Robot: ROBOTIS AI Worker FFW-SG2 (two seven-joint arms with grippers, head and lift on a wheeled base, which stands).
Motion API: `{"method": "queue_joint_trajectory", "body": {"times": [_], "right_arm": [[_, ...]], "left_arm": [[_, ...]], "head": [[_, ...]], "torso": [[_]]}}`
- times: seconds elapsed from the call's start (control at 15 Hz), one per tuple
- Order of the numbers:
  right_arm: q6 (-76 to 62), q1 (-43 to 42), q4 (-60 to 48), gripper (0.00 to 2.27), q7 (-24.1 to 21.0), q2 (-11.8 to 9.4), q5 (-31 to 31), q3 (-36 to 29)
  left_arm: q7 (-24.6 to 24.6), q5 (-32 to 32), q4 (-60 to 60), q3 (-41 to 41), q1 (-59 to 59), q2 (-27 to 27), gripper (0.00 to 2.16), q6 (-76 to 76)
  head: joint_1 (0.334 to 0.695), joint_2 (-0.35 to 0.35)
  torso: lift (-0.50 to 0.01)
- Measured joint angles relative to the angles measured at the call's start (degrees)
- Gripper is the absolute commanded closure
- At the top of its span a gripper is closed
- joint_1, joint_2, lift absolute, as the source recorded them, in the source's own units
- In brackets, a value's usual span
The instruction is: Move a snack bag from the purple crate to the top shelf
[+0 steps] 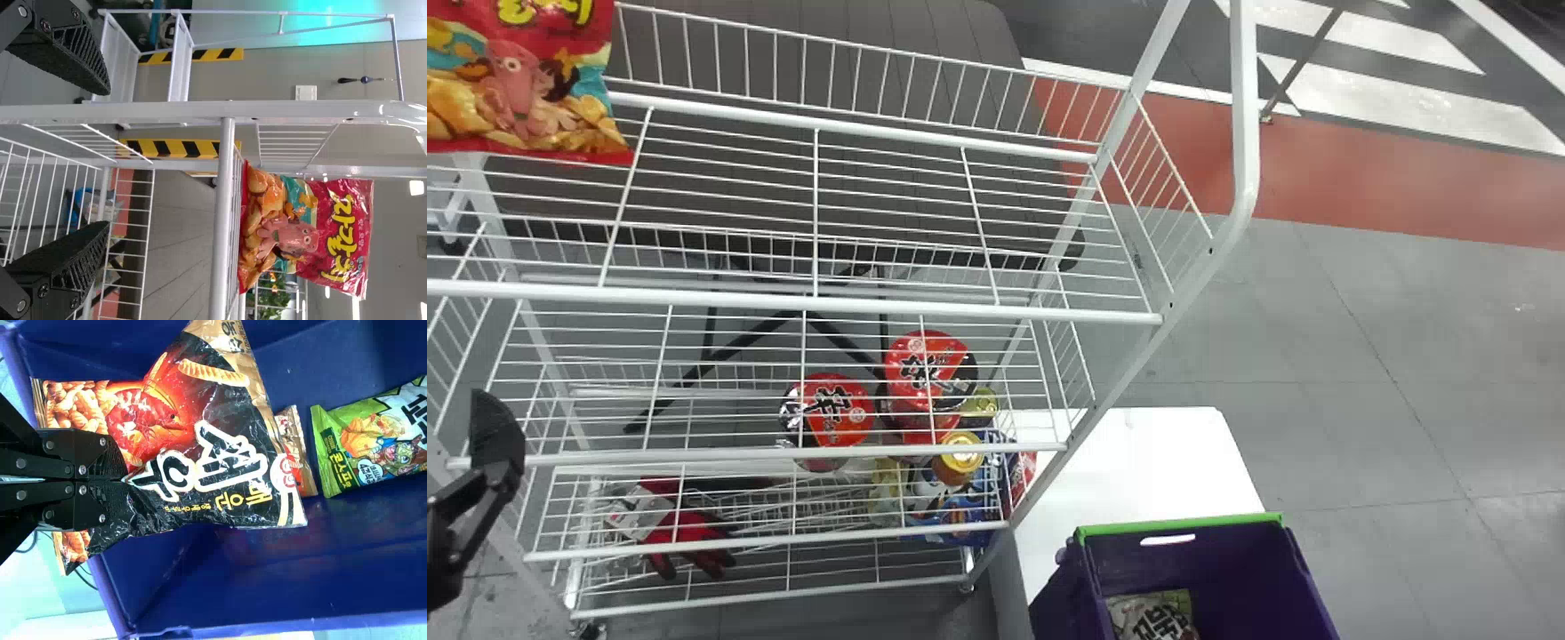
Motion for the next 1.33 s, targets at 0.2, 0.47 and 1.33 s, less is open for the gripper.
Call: {"method": "queue_joint_trajectory", "body": {"times": [0.2, 0.47, 1.33], "right_arm": [[-0.4, 0.0, 0.2, 2.13, 0.0, 0.0, 0.0, 0.0], [-0.9, 0.0, 0.3, 2.13, 0.0, 0.0, 0.0, 0.1], [-1.1, 0.0, 0.4, 2.13, 0.1, -0.1, 0.4, 0.5]], "left_arm": [[0.0, 0.0, 0.1, 0.0, -0.1, 0.0, 0.12, 0.0], [0.0, 0.0, 0.1, 0.0, -0.1, -0.1, 0.12, 0.0], [0.1, -0.1, -0.6, -0.3, 0.3, 0.0, 0.12, 0.1]], "head": [[0.695, -0.350], [0.695, -0.350], [0.695, -0.350]], "torso": [[-0.105], [-0.089], [-0.037]]}}
